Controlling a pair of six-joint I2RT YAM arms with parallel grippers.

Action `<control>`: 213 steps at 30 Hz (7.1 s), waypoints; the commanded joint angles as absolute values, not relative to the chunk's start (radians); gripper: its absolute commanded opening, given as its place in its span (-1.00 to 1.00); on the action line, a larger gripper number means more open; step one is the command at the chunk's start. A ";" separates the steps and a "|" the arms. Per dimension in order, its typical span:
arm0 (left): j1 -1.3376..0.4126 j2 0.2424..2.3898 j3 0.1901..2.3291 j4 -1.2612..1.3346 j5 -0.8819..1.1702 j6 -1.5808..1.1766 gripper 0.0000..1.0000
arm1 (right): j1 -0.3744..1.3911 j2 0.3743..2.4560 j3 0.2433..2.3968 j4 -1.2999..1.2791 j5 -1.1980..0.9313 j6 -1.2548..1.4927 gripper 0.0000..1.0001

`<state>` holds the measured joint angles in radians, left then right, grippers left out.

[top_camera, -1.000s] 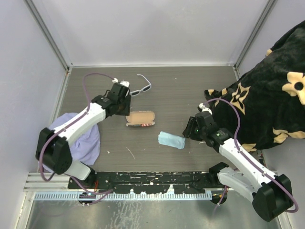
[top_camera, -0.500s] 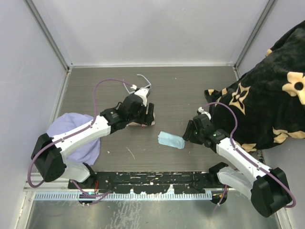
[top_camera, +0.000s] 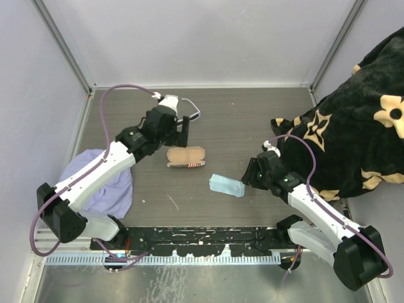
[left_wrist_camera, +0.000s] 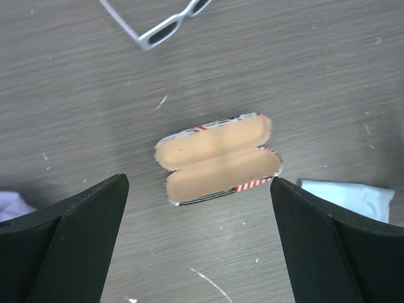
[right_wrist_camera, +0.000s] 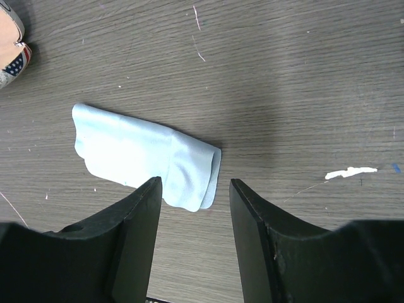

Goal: Organize the sunglasses
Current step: Pick up the glasses cleaning cloth from the center of the board, then place the glasses cleaning cloth in the sunglasses case.

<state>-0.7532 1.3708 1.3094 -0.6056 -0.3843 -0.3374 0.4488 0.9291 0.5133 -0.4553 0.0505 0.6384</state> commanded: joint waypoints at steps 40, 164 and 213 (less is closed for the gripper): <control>-0.934 1.805 1.316 -0.377 -0.039 -0.471 0.56 | 0.449 1.055 0.477 -0.330 0.060 0.633 -0.04; -0.882 1.994 1.311 -0.266 0.130 -0.526 -0.99 | 0.448 1.139 0.510 -0.323 0.076 0.576 -0.99; -0.740 1.215 0.942 -0.454 -0.274 -0.473 -0.99 | 0.744 1.417 0.966 -0.164 0.052 0.613 -0.99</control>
<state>-0.7799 1.2339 0.9581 -0.4576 -0.2531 -0.5106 0.7380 1.3693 0.8818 -0.2451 0.0212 0.6125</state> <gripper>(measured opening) 0.007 0.028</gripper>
